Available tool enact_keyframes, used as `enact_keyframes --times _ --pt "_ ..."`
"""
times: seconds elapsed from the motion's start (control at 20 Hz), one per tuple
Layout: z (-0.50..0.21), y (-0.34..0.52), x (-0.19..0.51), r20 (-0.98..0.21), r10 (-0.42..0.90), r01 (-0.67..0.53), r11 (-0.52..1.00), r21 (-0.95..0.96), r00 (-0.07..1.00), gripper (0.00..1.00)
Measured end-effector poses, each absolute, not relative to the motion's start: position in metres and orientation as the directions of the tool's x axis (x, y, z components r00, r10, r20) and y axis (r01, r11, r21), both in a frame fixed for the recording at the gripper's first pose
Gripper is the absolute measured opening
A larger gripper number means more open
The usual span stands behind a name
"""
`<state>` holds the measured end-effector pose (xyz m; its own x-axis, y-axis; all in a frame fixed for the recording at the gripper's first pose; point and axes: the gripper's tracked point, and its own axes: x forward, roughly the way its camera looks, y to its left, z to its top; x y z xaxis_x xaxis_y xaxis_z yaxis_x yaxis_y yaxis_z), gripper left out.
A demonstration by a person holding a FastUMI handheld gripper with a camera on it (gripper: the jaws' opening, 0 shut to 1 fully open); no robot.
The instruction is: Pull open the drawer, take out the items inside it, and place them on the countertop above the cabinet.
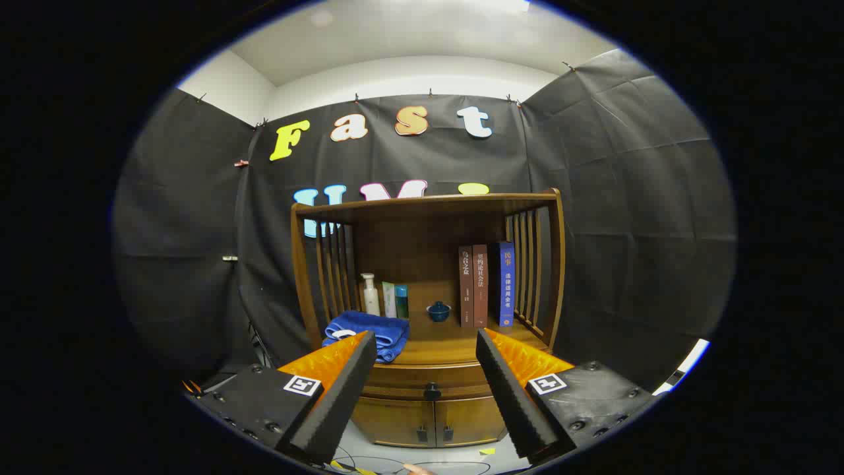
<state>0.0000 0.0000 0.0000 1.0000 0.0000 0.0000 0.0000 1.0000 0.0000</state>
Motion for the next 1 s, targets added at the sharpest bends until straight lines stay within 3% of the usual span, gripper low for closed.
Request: enact_keyframes --times 1.0 --pt "-0.002 -0.005 0.013 -0.009 0.009 -0.009 1.0 0.004 1.0 0.99"
